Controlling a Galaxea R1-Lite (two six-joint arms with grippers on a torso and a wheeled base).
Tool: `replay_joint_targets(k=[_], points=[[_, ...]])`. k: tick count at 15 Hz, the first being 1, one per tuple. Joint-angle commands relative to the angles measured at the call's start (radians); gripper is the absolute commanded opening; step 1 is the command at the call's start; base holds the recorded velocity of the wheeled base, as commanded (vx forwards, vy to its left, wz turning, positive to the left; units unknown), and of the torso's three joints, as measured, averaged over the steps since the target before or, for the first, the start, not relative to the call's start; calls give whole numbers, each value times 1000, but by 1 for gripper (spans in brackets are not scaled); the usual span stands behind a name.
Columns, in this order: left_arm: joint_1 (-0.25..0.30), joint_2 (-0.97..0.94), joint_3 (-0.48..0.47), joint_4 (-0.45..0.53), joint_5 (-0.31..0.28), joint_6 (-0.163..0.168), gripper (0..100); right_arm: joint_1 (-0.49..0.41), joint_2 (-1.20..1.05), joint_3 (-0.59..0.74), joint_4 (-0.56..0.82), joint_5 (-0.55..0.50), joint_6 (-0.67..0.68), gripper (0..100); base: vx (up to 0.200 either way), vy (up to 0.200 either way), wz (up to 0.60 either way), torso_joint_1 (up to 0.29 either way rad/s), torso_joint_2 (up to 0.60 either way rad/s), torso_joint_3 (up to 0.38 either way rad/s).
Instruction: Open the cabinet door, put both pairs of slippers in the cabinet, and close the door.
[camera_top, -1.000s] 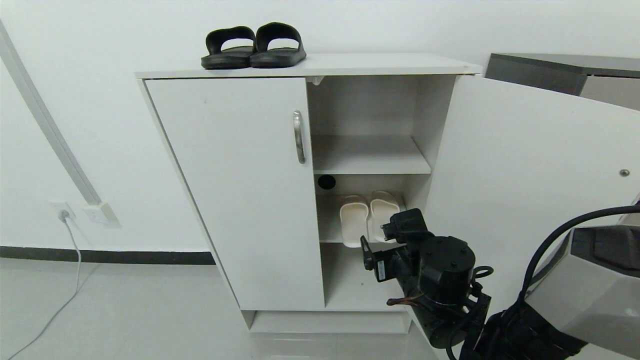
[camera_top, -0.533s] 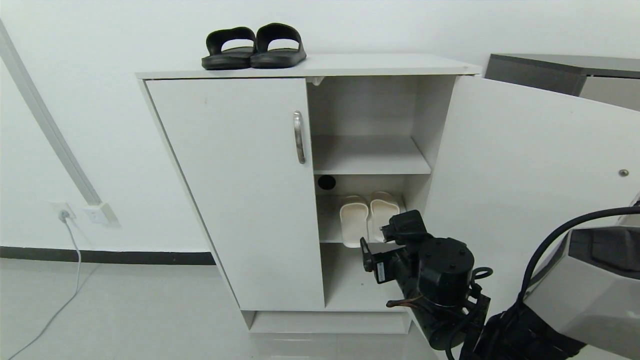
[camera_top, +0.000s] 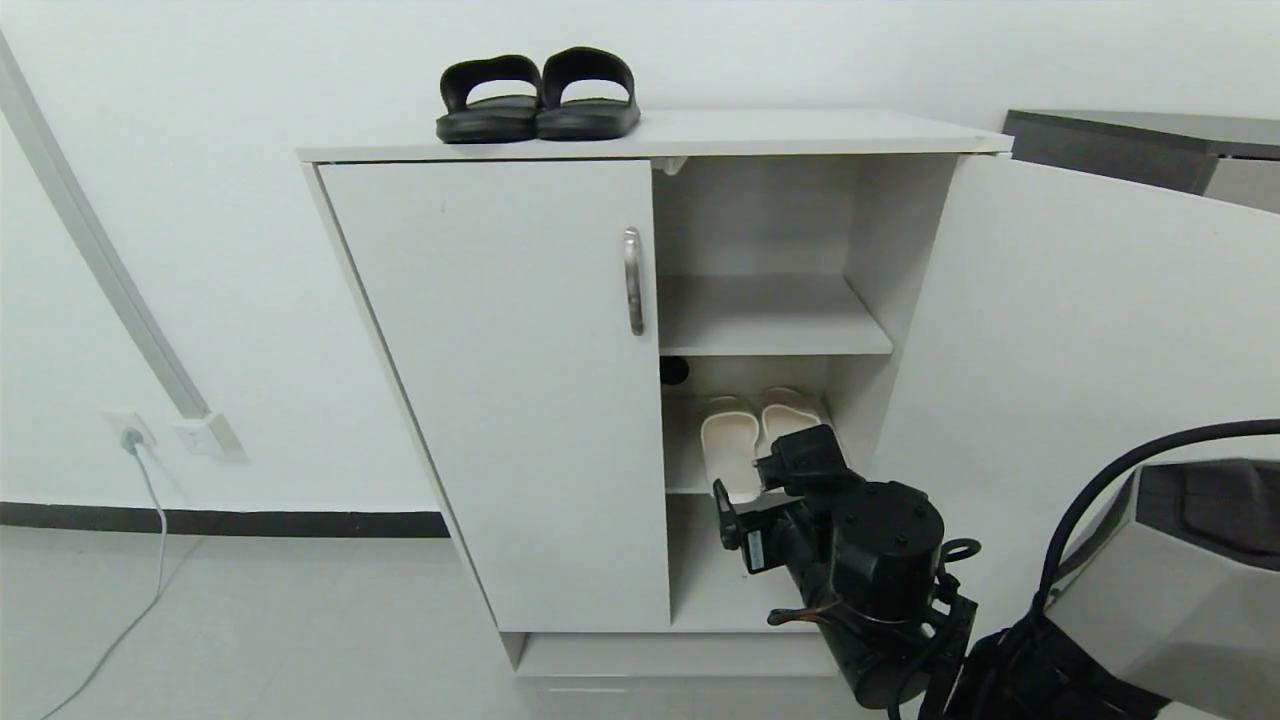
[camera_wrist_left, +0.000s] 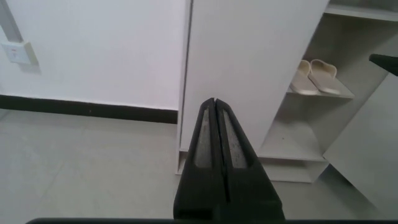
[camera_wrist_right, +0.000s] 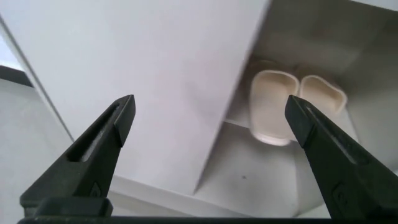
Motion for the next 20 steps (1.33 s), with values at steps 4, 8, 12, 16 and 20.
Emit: replay_joint_targets(k=[4, 8, 12, 16, 20], points=[[1, 0, 0, 0, 0, 0, 0, -3, 0, 3, 1, -5, -2, 100, 0, 200, 0, 4, 4, -1], [1, 2, 0, 0, 0, 0, 0, -3, -1, 14, -4, -7, 0, 100, 0, 200, 0, 0, 4, 6], [1, 0, 0, 0, 0, 0, 0, -1, -3, 38, -37, -5, -5, 100, 0, 200, 0, 1, 5, 1], [1, 0, 0, 0, 0, 0, 0, -3, -1, 40, -48, -4, -5, 100, 0, 0, 0, 0, 0, 0], [1, 2, 0, 0, 0, 0, 0, -24, -13, 37, -54, 34, -5, 100, 0, 0, 0, 0, 0, 0]])
